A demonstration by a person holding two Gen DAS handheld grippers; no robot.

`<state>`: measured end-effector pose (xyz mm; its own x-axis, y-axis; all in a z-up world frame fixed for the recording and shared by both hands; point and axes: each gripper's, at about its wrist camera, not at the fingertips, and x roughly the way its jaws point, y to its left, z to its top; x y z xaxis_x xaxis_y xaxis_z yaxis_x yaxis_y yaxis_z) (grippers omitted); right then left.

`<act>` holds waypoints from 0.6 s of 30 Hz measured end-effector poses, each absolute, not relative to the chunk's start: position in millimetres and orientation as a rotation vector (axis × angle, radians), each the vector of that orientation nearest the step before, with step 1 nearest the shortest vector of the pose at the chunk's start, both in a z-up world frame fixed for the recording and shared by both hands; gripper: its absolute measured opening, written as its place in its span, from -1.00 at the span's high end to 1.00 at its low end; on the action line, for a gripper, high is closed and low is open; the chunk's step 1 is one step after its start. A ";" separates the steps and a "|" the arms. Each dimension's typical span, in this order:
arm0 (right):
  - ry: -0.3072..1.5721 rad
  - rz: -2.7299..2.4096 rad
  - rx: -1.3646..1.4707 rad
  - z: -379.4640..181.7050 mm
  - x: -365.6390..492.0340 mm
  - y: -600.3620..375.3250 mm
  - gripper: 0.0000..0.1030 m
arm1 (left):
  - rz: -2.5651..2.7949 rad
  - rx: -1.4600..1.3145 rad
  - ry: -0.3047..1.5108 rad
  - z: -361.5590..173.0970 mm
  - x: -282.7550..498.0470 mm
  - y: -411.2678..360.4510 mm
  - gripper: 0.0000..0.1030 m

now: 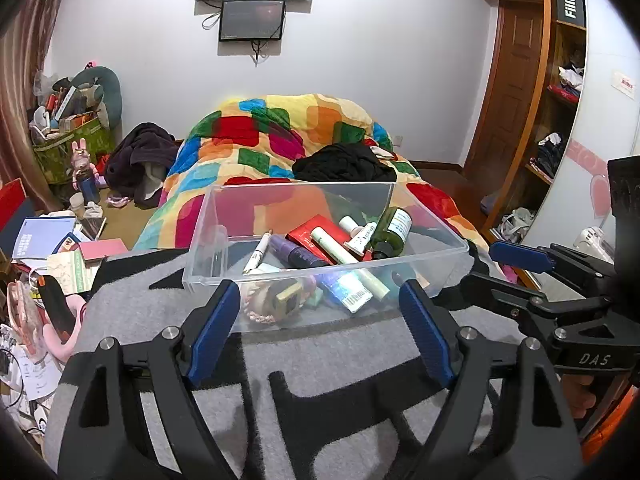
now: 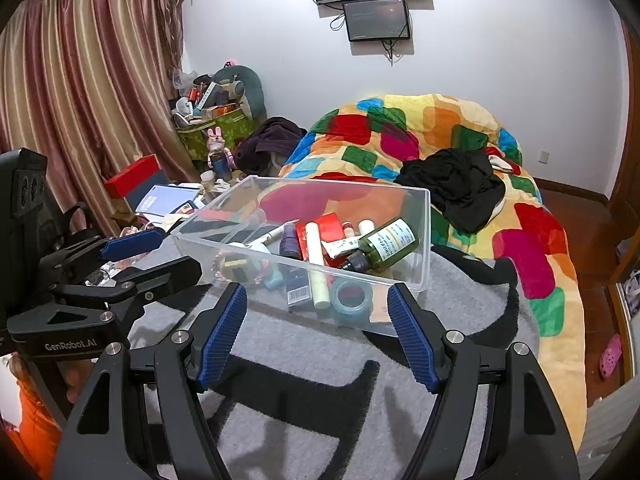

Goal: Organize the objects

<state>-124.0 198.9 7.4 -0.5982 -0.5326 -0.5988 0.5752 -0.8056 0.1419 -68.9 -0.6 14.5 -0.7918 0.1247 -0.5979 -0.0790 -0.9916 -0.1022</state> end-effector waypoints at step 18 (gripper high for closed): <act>0.086 -2.368 0.834 11.8 -116.2 198.3 -0.51 | 2.884 -0.962 -0.119 13.0 -63.3 -0.3 -0.82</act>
